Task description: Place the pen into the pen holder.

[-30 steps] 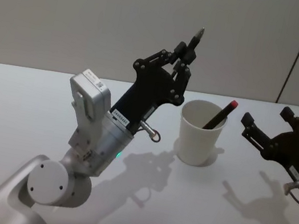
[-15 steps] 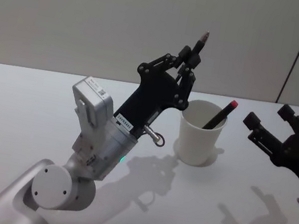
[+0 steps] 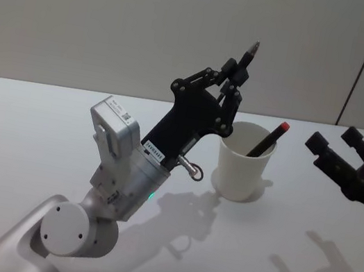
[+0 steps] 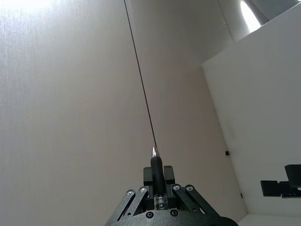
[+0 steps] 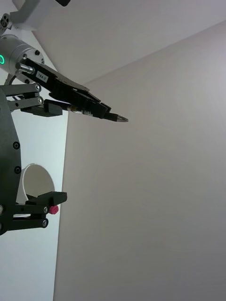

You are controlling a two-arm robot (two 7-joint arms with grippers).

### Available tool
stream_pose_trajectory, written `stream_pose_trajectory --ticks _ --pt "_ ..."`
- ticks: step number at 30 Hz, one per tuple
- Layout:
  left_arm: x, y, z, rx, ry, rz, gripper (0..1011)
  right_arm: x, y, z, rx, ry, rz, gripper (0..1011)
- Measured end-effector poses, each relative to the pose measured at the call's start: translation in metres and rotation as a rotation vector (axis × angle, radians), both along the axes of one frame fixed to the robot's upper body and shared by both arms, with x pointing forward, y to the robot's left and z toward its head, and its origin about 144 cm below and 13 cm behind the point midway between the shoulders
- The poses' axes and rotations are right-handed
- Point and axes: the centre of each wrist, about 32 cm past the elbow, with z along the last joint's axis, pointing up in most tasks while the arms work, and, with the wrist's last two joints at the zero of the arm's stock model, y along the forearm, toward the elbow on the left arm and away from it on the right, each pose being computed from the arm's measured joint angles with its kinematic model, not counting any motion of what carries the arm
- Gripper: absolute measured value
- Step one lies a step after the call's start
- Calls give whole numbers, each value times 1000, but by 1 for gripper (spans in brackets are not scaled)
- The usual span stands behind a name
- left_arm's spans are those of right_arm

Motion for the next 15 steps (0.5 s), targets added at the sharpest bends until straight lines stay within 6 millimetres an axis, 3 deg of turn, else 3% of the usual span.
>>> stream_pose_trajectory --ticks 15 --pt "-1 -1 0 1 -3 -5 139 0 -3 4 33 28 18 1001"
